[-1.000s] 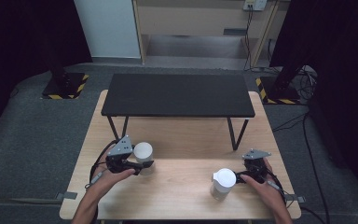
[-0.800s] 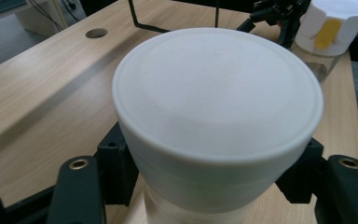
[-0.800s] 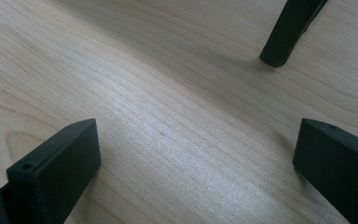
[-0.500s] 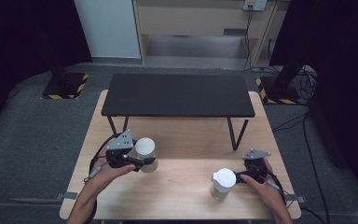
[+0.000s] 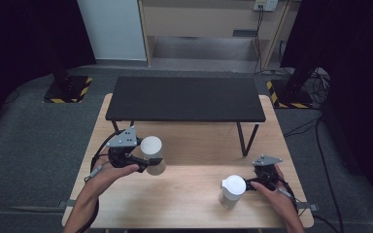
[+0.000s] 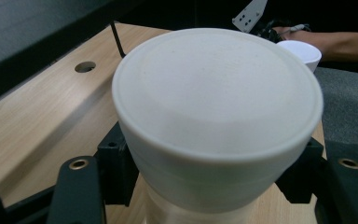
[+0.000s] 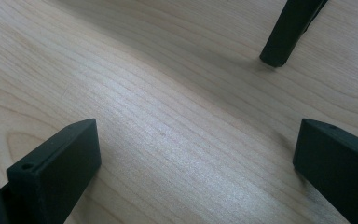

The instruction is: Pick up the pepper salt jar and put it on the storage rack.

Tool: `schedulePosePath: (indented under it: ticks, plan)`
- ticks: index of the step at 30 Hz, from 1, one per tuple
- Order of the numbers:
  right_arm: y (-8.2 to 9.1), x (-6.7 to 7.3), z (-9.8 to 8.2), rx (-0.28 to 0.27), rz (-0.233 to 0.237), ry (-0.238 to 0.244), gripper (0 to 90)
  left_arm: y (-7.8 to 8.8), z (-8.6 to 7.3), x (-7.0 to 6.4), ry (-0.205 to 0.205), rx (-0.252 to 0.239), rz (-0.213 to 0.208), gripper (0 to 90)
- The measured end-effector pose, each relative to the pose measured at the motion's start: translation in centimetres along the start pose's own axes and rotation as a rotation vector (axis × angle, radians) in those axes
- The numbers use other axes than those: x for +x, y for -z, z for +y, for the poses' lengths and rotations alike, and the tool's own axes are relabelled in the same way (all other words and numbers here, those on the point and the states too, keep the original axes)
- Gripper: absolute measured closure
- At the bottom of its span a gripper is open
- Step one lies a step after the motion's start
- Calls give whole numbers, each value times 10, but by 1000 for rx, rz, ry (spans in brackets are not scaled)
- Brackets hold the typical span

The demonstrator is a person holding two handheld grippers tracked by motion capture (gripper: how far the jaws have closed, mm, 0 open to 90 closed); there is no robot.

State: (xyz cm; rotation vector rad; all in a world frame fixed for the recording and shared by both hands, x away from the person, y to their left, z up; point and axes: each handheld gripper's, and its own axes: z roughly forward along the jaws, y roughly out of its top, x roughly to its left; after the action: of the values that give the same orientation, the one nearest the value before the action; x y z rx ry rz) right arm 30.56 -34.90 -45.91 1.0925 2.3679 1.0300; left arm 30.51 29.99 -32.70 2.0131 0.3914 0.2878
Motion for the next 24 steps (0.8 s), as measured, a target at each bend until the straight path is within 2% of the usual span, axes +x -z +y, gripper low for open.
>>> schedulePosePath:
  ticks: [6,13,16,24]
  plan:
    - [0,0,0,0,1,0,14,7,12,4,-5,-15,-6,338]
    - [0,0,0,0,1,0,14,13,27,8,-13,0,-8,338]
    - [0,0,0,0,1,-1,14,19,35,11,-4,-1,-12,338]
    - [0,0,0,0,1,-1,14,33,51,13,0,-2,6,338]
